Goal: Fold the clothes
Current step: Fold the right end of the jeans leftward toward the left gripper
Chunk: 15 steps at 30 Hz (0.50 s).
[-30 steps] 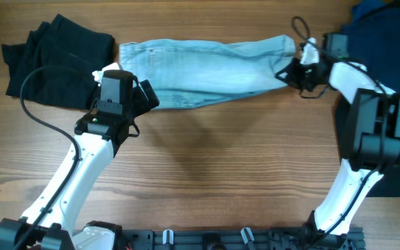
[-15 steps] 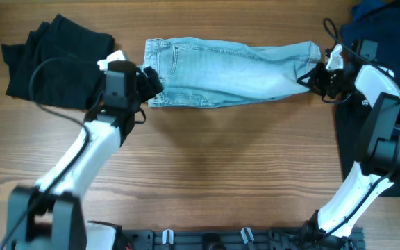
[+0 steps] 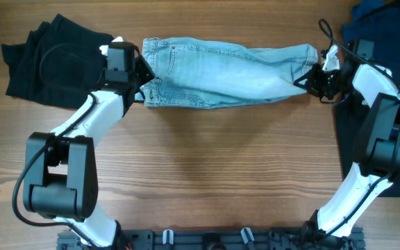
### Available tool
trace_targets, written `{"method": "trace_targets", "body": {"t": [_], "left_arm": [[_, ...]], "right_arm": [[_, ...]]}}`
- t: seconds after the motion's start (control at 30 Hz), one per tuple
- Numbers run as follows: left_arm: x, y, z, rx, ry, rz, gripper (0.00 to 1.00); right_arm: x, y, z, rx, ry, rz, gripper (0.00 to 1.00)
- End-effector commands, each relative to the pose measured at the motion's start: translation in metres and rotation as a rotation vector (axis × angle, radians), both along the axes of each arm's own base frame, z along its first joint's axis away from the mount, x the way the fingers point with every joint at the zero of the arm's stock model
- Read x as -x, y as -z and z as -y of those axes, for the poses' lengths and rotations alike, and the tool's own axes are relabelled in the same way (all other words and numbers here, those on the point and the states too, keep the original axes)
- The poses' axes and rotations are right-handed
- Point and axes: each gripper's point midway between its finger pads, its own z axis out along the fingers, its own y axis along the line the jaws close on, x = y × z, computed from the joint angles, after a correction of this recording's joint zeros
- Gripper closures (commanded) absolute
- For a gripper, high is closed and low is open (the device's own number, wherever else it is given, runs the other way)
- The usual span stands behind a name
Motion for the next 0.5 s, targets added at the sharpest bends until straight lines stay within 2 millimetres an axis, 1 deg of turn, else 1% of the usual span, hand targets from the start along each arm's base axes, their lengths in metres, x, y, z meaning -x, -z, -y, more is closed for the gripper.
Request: {"method": "trace_targets", "body": {"t": [0.0,0.07,0.17,0.23,0.33,0.4,0.47], "left_arm": [[0.000,0.013,0.003,0.049,-0.032,-0.040,0.96],[0.002,0.025,0.006,0.059,-0.024,-0.068,0.96],[0.003,0.037,0.017,0.104,0.020,-0.092,0.96],[0.002,0.038,0.017,0.106,0.022,-0.093,0.96],[0.003,0.040,0.014,0.105,0.015,-0.099,0.96],[0.007,0.048,0.012,0.102,0.011,-0.126,0.96],[0.010,0.058,0.013,0.101,0.012,-0.154,0.96]], "right_arm": [[-0.005,-0.019,-0.007,-0.001,-0.032,0.059,0.96],[-0.005,-0.024,-0.007,0.003,-0.034,0.070,0.96],[-0.007,-0.036,-0.006,0.011,-0.035,0.096,0.96],[-0.008,-0.042,-0.006,0.016,-0.035,0.111,0.96],[-0.008,-0.044,-0.006,0.016,-0.035,0.114,0.96],[-0.007,-0.045,-0.007,0.012,-0.036,0.113,0.96],[-0.006,-0.051,-0.013,-0.007,-0.057,0.129,0.96]]}}
